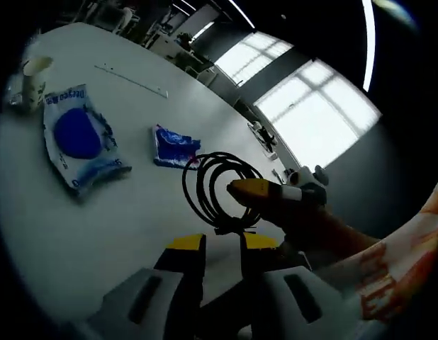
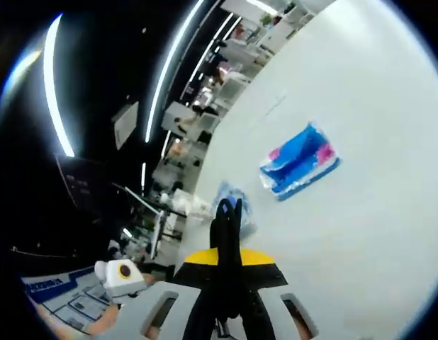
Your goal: Arrange the tabletop items into an orderly group along one side of the table until the central work area is clear of visible clutter.
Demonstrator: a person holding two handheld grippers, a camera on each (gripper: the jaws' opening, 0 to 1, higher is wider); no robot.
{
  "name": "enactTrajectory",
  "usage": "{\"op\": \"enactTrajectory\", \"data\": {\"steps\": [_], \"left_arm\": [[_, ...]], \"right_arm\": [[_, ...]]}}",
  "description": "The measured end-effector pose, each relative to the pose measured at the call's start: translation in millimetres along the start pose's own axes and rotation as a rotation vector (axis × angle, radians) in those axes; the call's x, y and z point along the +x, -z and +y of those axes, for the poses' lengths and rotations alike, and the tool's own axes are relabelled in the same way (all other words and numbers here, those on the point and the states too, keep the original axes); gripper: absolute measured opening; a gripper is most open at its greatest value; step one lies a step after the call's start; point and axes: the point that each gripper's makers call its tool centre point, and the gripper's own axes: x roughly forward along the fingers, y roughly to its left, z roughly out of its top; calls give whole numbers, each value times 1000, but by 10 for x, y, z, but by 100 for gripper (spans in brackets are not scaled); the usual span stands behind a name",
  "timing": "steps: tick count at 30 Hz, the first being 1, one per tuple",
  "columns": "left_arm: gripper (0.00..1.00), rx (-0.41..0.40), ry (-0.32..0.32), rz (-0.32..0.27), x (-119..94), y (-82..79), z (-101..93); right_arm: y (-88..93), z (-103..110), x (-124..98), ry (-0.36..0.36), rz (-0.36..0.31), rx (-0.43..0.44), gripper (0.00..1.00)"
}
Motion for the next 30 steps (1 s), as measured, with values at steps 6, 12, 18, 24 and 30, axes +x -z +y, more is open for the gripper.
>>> {"op": "enactTrajectory", "data": {"steps": [6,12,18,24,30], "left_arm": [[16,-35,9,-71,-148,-60,-21],[22,-6,3,-97,-243,-85,-44],[27,-1,11,-142,-309,-105,-82],[32,-10,13,-200,-355,-201,-78],[35,-7,-7,-180,-352,-147,-48]], "right_arm": [[-3,-311,184,57,42,-4,3],[63,-405,237,86,76,-19,3],[114,-534,244,146,107,-89,4],[109,-622,247,184,125,-186,6],[68,-694,213,227,121,-293,10]]}}
